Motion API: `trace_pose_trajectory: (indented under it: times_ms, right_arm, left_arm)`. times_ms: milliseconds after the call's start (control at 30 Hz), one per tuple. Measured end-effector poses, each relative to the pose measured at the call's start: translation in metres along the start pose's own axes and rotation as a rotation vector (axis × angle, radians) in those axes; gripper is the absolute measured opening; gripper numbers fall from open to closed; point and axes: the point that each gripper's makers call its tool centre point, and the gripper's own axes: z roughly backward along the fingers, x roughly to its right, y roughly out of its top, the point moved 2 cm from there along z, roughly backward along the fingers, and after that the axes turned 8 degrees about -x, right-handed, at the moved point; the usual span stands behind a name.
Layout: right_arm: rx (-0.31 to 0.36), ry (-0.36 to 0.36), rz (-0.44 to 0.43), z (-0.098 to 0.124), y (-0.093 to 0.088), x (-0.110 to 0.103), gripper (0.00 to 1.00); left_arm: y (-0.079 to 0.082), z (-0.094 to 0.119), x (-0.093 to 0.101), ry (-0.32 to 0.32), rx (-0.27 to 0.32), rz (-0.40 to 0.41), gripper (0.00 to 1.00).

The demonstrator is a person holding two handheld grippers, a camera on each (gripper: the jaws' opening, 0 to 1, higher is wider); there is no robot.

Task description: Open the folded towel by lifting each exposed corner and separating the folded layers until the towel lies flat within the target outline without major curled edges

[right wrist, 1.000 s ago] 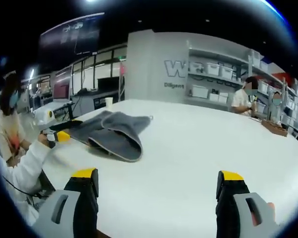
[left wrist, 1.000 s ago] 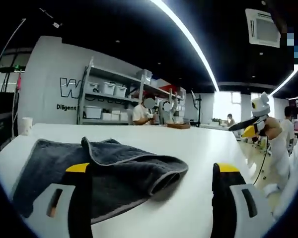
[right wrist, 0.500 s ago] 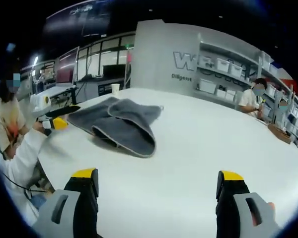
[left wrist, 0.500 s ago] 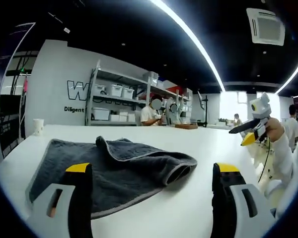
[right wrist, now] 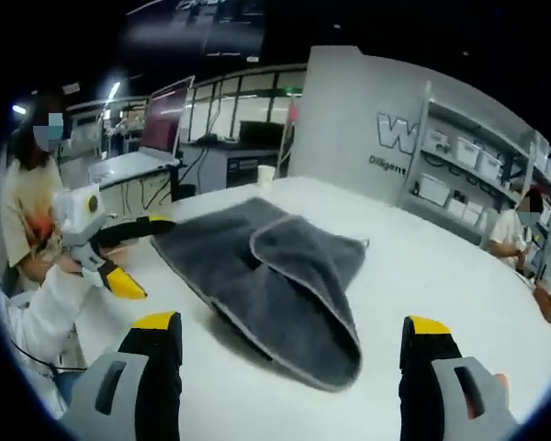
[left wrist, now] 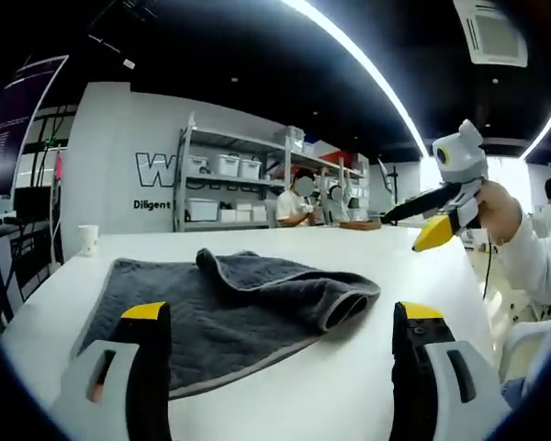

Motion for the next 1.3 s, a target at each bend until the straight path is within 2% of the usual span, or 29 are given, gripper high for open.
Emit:
trace_pose_trajectory:
  times_ms: [100, 167, 267, 400, 633, 700, 1133, 1300]
  right_arm:
    - [0.021, -0.052, 0.085, -0.021, 0.015, 0.007, 0.99]
    - [0.009, -0.074, 0.124, -0.037, 0.019, 0.011, 0.99]
    - [-0.004, -0.072, 0.143, -0.06, 0.026, 0.011, 0.99]
    - [-0.02, -0.077, 0.215, -0.087, 0.034, 0.005, 0.98]
    - [-0.042, -0.076, 0.253, -0.116, 0.043, -0.004, 0.96]
    - [-0.065, -0.081, 0.291, -0.13, 0.045, -0.008, 0.96]
    - [-0.101, -0.112, 0.387, -0.172, 0.049, -0.025, 0.92]
    - [-0.097, -0.135, 0.456, -0.182, 0.048, -0.029, 0.83]
  left_arm:
    - [0.002, 0.001, -0.001, 0.001, 0.012, 0.007, 1.0]
    - [0.002, 0.002, -0.001, 0.003, 0.013, 0.011, 0.99]
    - [0.004, 0.002, -0.003, 0.016, 0.021, 0.001, 0.99]
    - [0.004, 0.003, -0.002, 0.012, 0.027, 0.006, 0.99]
    - [0.003, 0.003, -0.001, 0.025, 0.018, -0.014, 0.99]
    - [0.001, 0.005, 0.0, 0.03, 0.014, -0.015, 0.99]
    - [-0.005, 0.005, -0.007, 0.067, -0.012, -0.019, 0.99]
    - [-0.006, 0.005, -0.009, 0.073, -0.018, -0.016, 0.99]
